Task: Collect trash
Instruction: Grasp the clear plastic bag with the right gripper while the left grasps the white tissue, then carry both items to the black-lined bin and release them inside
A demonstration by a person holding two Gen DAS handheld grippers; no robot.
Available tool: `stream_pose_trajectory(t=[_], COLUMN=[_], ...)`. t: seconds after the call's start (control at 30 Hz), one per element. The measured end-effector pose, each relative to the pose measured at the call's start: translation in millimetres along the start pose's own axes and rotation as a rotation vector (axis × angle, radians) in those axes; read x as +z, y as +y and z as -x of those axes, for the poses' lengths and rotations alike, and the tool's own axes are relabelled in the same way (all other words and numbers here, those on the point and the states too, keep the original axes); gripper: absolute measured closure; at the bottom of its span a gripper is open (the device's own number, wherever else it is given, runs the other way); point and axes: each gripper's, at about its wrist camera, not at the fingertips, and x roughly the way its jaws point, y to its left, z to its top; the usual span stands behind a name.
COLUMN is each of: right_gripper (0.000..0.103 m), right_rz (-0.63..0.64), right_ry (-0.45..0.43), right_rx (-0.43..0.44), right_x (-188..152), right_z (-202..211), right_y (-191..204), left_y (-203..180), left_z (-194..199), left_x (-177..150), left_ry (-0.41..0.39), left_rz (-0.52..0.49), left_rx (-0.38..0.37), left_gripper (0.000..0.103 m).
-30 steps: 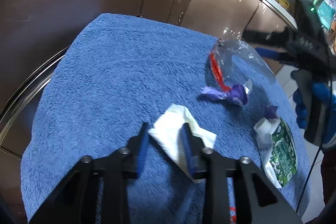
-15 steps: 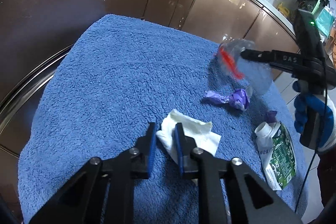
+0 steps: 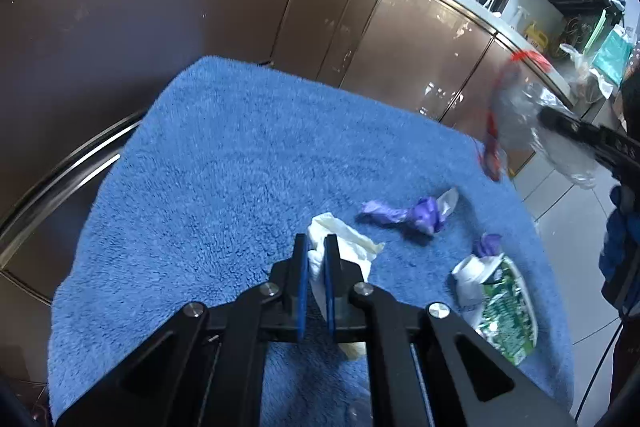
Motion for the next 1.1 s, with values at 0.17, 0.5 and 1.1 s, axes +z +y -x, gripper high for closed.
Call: stream_pose_trajectory(t=[0.17, 0.5, 1.1], right_gripper=[0.096, 0.099, 0.100], right_rz=[-0.010, -0.059, -0.199], right_ry=[-0.043, -0.104, -0.232], right_rx=[-0.019, -0.021, -0.113], right_x=[-9.2, -39.3, -103.0], right_z=[40.2, 116.4, 224.7], right_y=[-6.2, -16.7, -72.5], left_y=[-9.5, -42.7, -157.6], left_z=[24.4, 75.8, 100.0], left_x=[6.7, 16.8, 12.8], left_ry=[-0.042, -0.112, -0.107], left_rz=[0.002, -0.016, -0.159], left_rx=[0.000, -0.012, -0.094], left_gripper=[0.097, 0.097, 0.097])
